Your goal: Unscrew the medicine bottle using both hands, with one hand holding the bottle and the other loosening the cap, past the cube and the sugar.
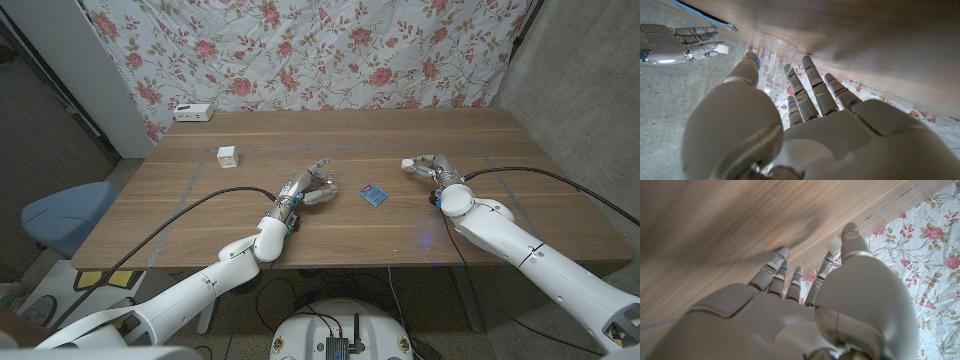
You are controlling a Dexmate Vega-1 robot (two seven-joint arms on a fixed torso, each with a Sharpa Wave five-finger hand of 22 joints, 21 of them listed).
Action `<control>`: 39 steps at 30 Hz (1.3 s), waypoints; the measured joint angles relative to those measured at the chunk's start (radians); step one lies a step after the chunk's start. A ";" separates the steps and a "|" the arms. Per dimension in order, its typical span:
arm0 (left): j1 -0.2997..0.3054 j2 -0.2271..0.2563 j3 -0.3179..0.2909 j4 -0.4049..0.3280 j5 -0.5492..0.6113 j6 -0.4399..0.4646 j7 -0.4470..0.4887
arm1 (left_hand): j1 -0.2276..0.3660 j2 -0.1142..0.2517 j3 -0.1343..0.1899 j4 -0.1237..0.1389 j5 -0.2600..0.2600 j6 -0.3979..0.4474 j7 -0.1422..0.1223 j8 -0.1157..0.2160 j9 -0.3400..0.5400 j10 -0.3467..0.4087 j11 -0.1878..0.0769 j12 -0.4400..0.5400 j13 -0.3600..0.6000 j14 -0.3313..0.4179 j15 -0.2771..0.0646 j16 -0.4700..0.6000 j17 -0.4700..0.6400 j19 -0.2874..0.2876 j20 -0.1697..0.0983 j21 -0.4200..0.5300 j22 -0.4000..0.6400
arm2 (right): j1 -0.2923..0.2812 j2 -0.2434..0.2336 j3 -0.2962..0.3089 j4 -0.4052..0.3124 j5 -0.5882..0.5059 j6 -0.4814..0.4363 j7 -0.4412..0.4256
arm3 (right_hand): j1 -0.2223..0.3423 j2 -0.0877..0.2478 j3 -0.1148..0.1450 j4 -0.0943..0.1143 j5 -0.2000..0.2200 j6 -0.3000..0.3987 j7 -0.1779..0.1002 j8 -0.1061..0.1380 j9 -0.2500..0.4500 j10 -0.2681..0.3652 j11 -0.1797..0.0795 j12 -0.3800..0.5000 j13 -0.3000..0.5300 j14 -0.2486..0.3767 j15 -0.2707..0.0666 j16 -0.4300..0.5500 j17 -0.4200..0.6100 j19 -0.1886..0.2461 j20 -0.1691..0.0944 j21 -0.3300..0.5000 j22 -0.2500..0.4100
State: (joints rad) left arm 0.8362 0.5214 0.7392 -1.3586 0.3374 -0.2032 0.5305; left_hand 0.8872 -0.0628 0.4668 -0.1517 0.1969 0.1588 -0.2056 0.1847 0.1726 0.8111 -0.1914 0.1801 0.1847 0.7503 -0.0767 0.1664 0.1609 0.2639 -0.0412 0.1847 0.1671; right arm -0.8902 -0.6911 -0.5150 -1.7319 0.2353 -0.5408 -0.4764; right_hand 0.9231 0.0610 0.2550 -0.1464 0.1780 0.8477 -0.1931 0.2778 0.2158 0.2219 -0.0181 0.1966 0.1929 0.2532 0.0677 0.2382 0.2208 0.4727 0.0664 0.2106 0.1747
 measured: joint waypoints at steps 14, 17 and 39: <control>-0.005 -0.001 0.003 0.012 -0.002 -0.013 -0.003 | -0.007 -0.030 -0.033 0.003 0.000 -0.005 -0.005 -0.004 0.000 -0.077 0.024 0.000 0.000 -0.091 0.013 0.000 0.000 -0.017 0.002 0.000 0.000 | -0.001 0.008 -0.002 0.017 -0.002 0.008 -0.004 | 0.000 0.000 0.000 0.000 0.004 -0.001 0.001 0.004 0.000 0.000 0.000 0.000 0.000 0.000 0.000 0.000 0.000 0.002 -0.002 0.000 0.000; -0.008 0.000 0.003 0.017 -0.005 -0.014 -0.006 | -0.013 -0.036 -0.052 0.007 0.000 -0.015 -0.010 -0.004 0.000 -0.107 0.024 0.000 0.000 -0.125 0.017 0.000 0.000 -0.025 0.003 0.000 0.000 | 0.002 0.010 -0.005 0.021 -0.004 0.005 -0.004 | 0.000 0.000 0.000 0.000 0.004 -0.001 0.001 0.004 0.000 0.000 0.000 0.000 0.000 0.000 0.000 0.000 0.000 0.004 -0.004 0.000 0.000; -0.008 0.004 -0.002 0.007 -0.024 -0.021 -0.034 | -0.085 -0.071 -0.118 0.035 0.027 -0.055 -0.010 -0.008 0.000 -0.235 0.034 0.000 0.000 -0.256 0.028 0.000 0.000 -0.068 0.029 0.000 0.003 | 0.010 0.027 -0.026 0.064 -0.022 0.003 -0.011 | -0.014 -0.012 -0.006 0.000 0.004 0.001 0.002 0.002 0.001 -0.012 -0.011 0.000 0.000 -0.054 -0.022 -0.020 0.005 -0.033 -0.038 -0.022 0.001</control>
State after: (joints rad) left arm 0.8279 0.5256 0.7371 -1.3512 0.3133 -0.2246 0.4964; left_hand 0.8023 -0.1341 0.3489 -0.1165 0.2235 0.1037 -0.2158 0.1769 0.1726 0.5757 -0.1571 0.1803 0.1847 0.4944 -0.0489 0.1664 0.1608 0.1957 -0.0126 0.1848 0.1700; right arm -0.8804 -0.6640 -0.5405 -1.6683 0.2136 -0.5381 -0.4878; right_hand 0.9087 0.0489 0.2494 -0.1463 0.1817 0.8483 -0.1909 0.2798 0.2165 0.2101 -0.0294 0.1966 0.1929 0.1994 0.0461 0.2180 0.2257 0.4402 0.0288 0.1881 0.1754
